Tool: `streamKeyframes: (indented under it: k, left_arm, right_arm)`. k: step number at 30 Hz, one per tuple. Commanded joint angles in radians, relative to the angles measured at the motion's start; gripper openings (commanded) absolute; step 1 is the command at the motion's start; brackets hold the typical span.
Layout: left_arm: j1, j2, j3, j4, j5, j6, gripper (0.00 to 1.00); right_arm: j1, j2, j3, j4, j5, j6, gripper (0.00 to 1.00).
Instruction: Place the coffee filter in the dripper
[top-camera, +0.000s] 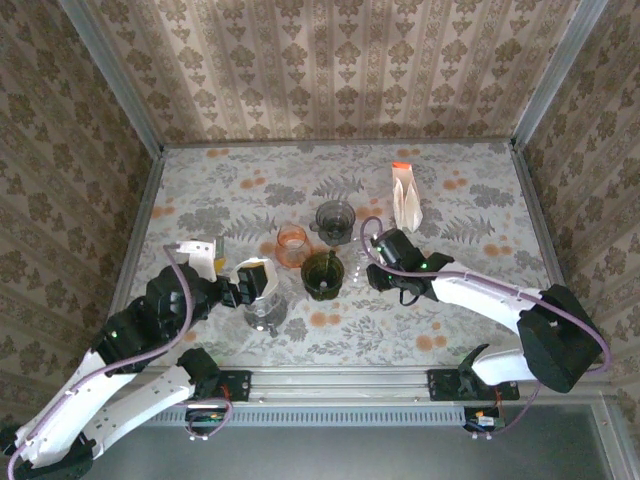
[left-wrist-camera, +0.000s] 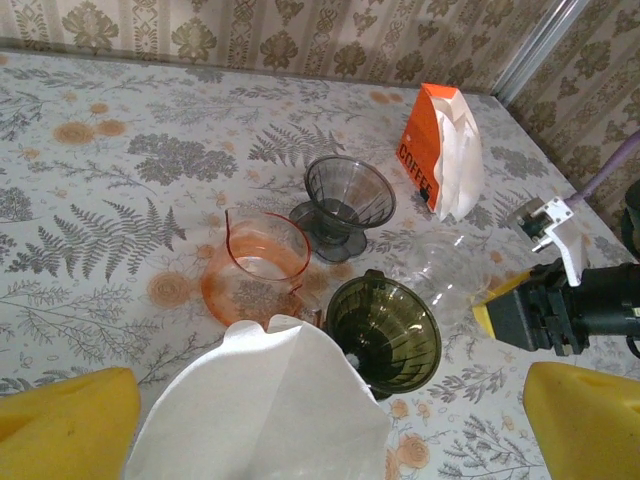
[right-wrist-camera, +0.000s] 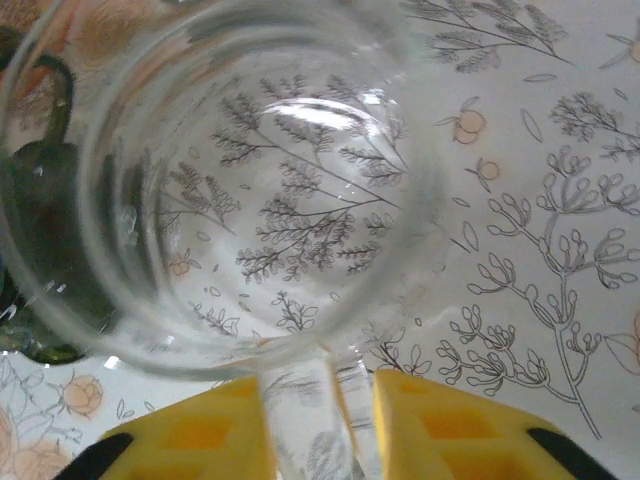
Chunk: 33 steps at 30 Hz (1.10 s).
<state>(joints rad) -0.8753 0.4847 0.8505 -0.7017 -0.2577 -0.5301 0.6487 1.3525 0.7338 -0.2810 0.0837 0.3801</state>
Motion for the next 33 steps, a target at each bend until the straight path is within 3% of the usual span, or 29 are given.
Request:
streamKeyframes:
  k: [1, 7, 19, 26, 33]
  left_arm:
    - [0.006, 0.002, -0.008, 0.029, 0.007, -0.012, 1.0]
    - [0.009, 0.005, -0.008, 0.036, 0.009, -0.005, 1.0]
    - [0.022, 0.006, -0.008, 0.049, 0.018, 0.009, 1.0]
    - [0.035, 0.017, -0.012, 0.062, 0.037, 0.008, 1.0]
    - [0.042, 0.02, -0.002, 0.057, 0.05, 0.007, 1.0]
  right_arm:
    - [0.021, -0.012, 0.009, -0.037, 0.041, -0.011, 0.2]
    - [0.087, -0.082, -0.011, -0.113, 0.077, 0.028, 0.12]
    - [0.368, -0.258, -0.045, -0.367, 0.195, 0.246, 0.11]
    - [0.518, -0.199, -0.019, -0.351, 0.241, 0.331, 0.12]
    - [0.539, -0.142, -0.024, -0.307, 0.214, 0.352, 0.19]
